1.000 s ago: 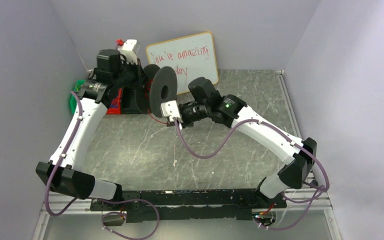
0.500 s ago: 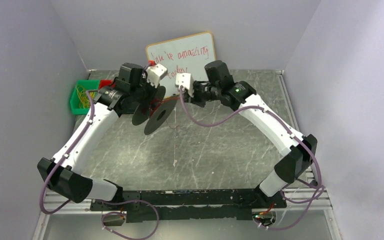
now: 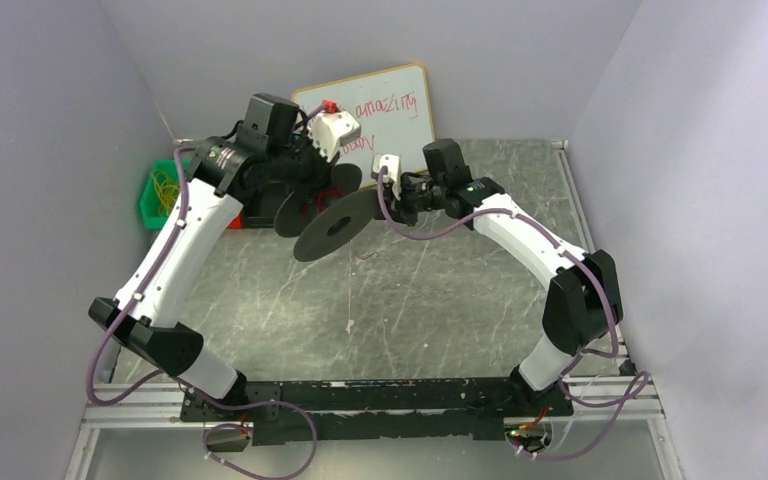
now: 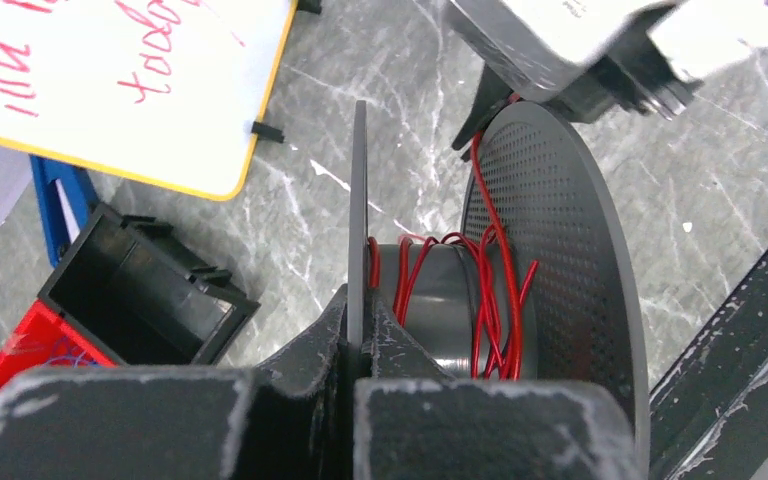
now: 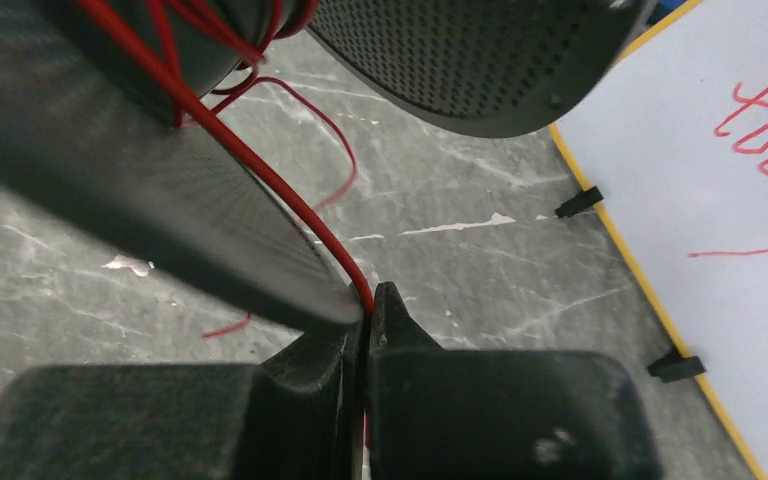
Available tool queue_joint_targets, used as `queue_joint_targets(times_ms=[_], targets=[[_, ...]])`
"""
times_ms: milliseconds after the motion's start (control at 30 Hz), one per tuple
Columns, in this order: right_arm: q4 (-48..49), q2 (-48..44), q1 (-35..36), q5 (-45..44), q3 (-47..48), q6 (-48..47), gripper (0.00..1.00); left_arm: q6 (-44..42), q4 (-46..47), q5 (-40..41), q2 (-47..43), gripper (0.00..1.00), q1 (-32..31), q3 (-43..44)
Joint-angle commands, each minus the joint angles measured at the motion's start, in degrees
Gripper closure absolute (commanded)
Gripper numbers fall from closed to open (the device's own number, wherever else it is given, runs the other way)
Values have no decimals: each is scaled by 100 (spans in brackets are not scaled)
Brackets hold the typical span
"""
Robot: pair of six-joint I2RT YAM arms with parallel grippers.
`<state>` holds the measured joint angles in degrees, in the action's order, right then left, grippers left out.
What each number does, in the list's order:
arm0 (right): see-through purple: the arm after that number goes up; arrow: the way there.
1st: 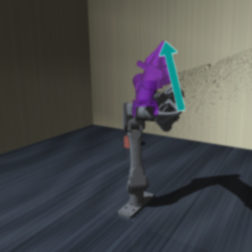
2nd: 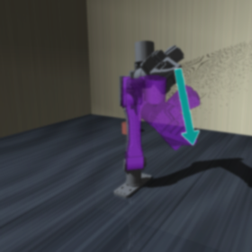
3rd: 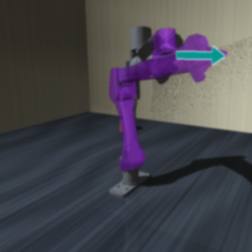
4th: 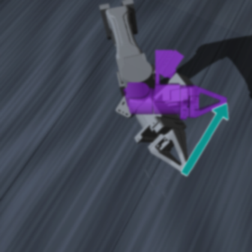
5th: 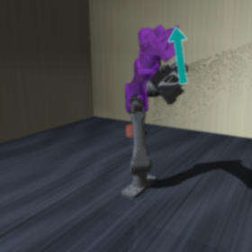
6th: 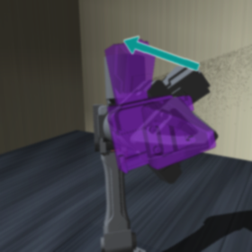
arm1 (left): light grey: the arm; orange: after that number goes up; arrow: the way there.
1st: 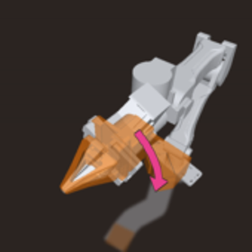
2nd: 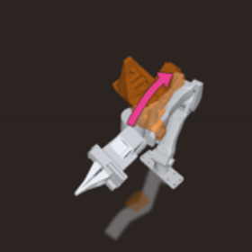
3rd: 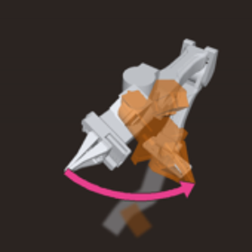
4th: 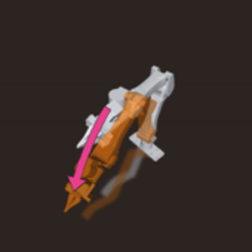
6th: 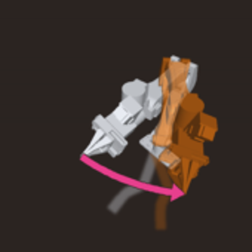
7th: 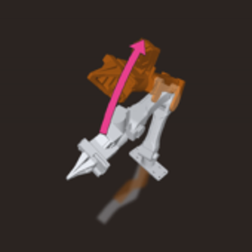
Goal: Wrap the cables
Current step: Wrap the cable around the cable reel.
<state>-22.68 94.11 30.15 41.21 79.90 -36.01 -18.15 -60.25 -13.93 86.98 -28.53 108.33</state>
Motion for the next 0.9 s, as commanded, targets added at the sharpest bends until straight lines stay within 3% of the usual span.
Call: queue_joint_targets(times_ms=[0,200,433,867], targets=[[1010,-119,-401,736,-377,541,98,-29,-329,-308,119,98,-185,350],[1160,-191,-578,1135,-638,426,86,98,-292,-484,85,98,-214,452],[1236,-277,-649,1225,-797,295,54,145,-346,-545,137,97,-212,524],[1304,-808,-662,971,-1111,83,31,154,-405,-128,278,98,-212,407]])
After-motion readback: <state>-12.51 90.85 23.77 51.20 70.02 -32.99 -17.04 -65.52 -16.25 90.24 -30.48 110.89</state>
